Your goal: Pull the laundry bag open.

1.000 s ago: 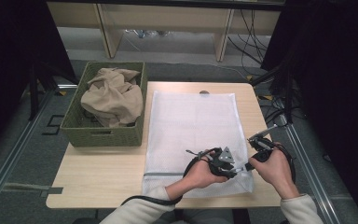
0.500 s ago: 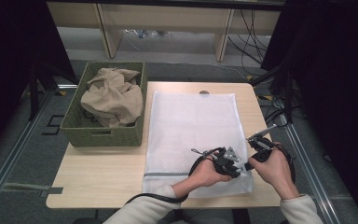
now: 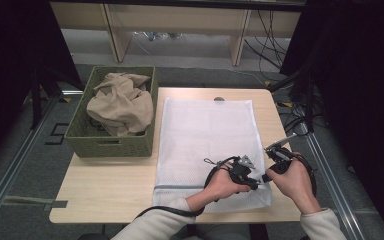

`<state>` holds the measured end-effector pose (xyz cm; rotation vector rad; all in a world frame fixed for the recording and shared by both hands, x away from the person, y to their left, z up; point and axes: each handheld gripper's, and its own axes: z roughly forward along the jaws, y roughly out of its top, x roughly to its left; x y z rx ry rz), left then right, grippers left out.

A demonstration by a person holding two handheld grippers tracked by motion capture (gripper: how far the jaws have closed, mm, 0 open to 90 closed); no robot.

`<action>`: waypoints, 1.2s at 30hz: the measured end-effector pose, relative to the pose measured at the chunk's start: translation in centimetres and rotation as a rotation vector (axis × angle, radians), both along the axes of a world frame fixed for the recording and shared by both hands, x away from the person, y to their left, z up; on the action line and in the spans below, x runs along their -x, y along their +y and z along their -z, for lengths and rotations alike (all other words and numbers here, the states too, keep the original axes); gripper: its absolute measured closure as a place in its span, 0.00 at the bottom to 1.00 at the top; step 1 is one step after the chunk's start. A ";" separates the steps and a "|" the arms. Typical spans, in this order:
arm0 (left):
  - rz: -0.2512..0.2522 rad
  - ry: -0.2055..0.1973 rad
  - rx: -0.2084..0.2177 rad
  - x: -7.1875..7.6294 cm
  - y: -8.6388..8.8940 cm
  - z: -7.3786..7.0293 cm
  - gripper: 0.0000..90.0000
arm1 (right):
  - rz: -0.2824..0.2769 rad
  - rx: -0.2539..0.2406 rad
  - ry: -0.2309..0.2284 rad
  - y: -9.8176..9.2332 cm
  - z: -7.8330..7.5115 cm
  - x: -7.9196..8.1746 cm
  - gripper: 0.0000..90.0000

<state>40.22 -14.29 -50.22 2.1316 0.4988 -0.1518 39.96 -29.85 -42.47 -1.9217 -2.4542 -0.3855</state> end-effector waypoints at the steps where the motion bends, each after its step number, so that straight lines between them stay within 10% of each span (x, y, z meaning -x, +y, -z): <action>1: 0.000 0.000 0.000 0.0 0.0 0.0 0.87 | 0.000 0.000 0.000 0.0 0.0 0.0 0.96; 36: -0.026 0.063 -0.012 -0.3 0.2 -0.6 0.94 | 0.001 -0.017 -0.029 -0.3 -0.7 0.1 0.96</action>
